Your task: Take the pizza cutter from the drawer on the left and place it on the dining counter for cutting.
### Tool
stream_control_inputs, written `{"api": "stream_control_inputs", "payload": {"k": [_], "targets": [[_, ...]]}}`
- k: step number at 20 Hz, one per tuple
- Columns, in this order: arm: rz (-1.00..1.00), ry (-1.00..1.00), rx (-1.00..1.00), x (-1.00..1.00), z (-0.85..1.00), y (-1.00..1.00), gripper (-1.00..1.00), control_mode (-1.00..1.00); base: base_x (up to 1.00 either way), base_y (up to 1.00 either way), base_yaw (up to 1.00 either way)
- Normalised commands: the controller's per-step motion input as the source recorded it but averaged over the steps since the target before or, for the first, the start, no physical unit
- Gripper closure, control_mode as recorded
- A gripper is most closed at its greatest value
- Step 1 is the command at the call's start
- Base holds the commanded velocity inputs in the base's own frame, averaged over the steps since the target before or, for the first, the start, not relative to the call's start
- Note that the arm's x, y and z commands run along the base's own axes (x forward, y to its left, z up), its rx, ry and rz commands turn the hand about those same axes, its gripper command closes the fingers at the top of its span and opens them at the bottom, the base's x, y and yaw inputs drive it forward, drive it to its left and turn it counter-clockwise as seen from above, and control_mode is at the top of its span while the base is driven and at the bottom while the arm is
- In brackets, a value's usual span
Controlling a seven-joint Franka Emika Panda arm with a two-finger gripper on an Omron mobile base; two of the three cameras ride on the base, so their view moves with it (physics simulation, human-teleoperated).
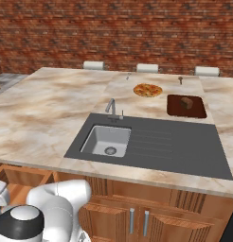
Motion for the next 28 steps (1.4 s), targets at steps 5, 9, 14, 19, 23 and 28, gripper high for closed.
{"api": "stream_control_inputs", "payload": {"k": [5,9,14,19,23,28], "targets": [[-0.02,0.00,0.00,0.09,-0.01,0.00,-1.00,-1.00,0.00,0.00,0.00],[-0.02,0.00,0.00,0.06,-0.01,0.00,-1.00,-1.00,0.00,0.00,0.00],[-0.01,0.00,0.01,0.05,0.00,-0.02,-1.00,-1.00,0.00,0.00,0.00],[-0.01,0.00,0.00,0.04,-0.10,0.00,-1.00,-1.00,0.00,0.00,0.00],[-0.04,0.00,0.00,0.08,-0.18,0.00,-1.00,-1.00,0.00,0.00,0.00],[-0.04,0.00,0.00,0.02,-0.19,0.00,-1.00,-1.00,0.00,0.00,0.00]]}}
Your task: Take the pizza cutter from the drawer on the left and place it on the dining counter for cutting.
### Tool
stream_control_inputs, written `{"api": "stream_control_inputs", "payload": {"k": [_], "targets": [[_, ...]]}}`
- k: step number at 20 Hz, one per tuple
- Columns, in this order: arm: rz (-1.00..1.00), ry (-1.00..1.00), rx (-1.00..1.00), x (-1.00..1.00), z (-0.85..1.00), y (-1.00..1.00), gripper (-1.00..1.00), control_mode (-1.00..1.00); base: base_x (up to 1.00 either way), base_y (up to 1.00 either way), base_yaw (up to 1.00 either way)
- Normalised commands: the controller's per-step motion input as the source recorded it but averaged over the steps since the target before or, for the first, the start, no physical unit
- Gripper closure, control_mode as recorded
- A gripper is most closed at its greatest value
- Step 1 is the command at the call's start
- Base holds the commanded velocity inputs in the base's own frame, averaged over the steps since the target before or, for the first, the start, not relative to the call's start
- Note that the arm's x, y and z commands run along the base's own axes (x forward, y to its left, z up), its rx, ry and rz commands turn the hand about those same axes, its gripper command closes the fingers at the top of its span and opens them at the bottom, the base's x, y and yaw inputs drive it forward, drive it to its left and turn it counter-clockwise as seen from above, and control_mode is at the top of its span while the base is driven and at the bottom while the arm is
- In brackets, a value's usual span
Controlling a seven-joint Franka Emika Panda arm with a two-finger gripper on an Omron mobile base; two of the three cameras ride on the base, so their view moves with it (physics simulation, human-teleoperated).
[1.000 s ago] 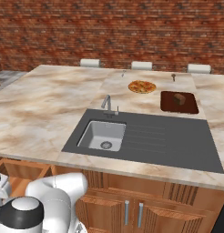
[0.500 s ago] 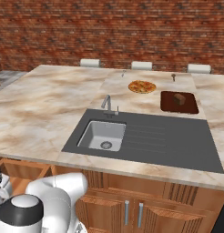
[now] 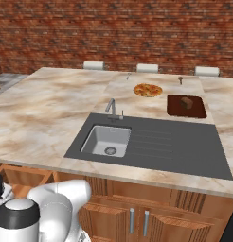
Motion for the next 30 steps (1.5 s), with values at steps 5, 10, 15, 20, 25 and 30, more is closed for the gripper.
{"api": "stream_control_inputs", "payload": {"k": [5,10,15,20,25,30], "targets": [[-0.04,0.00,0.00,0.00,-0.22,0.01,-1.00,-1.00,0.00,0.00,0.00],[-0.02,0.00,0.00,0.00,-0.12,0.00,-1.00,-1.00,0.00,0.00,0.00],[-0.02,0.00,0.00,0.00,-0.09,0.00,-1.00,-1.00,0.00,0.00,0.00],[0.00,0.00,0.00,0.00,-0.13,0.05,-1.00,-1.00,0.00,0.00,0.00],[0.00,0.00,0.00,0.00,-0.12,0.08,-1.00,-1.00,0.00,0.00,0.00],[0.00,0.00,0.00,0.00,-0.09,0.01,-1.00,-1.00,0.00,0.00,0.00]]}}
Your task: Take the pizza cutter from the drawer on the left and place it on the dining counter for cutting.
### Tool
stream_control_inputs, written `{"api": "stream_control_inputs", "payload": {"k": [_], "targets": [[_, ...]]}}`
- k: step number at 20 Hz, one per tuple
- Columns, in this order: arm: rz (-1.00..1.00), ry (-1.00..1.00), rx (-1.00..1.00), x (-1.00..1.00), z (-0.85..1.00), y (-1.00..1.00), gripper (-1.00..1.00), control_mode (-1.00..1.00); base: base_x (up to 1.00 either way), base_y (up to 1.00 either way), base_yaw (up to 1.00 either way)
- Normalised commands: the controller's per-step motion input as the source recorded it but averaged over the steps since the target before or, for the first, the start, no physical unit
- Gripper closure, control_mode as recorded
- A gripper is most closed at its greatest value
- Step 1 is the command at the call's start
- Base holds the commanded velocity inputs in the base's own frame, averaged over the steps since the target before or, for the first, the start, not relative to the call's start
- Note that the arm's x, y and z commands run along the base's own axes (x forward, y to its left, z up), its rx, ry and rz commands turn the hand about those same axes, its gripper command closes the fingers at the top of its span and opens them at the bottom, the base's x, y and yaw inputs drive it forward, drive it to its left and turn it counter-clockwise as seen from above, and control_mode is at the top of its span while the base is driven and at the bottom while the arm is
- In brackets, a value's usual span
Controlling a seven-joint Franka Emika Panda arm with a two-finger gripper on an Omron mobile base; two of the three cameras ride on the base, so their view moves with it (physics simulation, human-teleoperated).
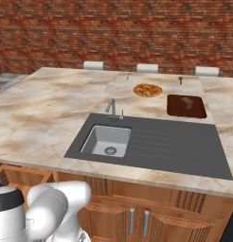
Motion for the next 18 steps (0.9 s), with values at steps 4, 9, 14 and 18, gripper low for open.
{"api": "stream_control_inputs", "payload": {"k": [4,9,14,18], "targets": [[0.00,0.00,0.00,0.00,-0.12,0.00,-1.00,-1.00,0.00,0.00,0.00],[0.00,0.00,0.00,0.00,-0.16,0.00,-1.00,-1.00,0.00,0.00,0.00],[0.00,0.00,0.00,0.00,-0.19,0.00,-1.00,-1.00,0.00,0.00,0.00],[0.00,0.00,0.00,0.00,-0.18,0.01,-1.00,-1.00,0.00,0.00,0.00]]}}
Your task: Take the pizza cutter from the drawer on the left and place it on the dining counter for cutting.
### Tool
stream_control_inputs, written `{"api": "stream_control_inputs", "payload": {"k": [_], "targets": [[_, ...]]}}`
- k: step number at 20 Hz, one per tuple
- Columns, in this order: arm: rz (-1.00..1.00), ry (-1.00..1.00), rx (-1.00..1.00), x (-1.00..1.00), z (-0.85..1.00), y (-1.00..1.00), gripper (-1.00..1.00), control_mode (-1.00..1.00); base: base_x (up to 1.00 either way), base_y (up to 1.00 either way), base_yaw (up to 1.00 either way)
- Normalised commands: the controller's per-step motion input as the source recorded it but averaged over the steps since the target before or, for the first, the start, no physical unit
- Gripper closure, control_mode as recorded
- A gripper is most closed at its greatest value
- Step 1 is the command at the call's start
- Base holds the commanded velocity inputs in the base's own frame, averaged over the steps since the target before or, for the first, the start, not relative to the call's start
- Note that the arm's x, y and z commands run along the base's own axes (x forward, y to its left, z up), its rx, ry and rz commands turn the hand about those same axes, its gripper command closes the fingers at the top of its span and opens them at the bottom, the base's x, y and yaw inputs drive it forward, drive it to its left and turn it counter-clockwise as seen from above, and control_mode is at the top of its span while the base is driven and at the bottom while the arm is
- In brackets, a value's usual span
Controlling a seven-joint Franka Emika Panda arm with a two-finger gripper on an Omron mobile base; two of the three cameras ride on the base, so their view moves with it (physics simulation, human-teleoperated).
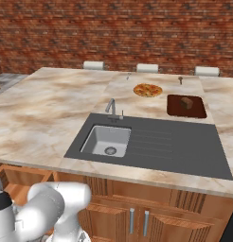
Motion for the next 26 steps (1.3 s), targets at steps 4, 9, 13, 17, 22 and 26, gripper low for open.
{"api": "stream_control_inputs", "payload": {"k": [4,9,13,17,22,26], "targets": [[0.00,0.00,0.00,0.00,-0.18,0.02,-1.00,-1.00,0.00,0.00,0.00],[0.00,0.00,0.00,0.00,-0.15,0.04,-1.00,-1.00,0.00,0.00,0.00],[0.00,0.00,0.00,0.00,-0.13,0.01,-1.00,-1.00,0.00,0.00,0.00],[0.00,0.00,0.00,0.00,-0.09,0.00,-1.00,-1.00,0.00,0.00,0.00],[0.00,0.00,0.00,0.00,-0.12,0.00,-1.00,-1.00,0.00,0.00,0.00],[0.00,0.00,0.00,0.00,-0.16,0.00,-1.00,-1.00,0.00,0.00,0.00]]}}
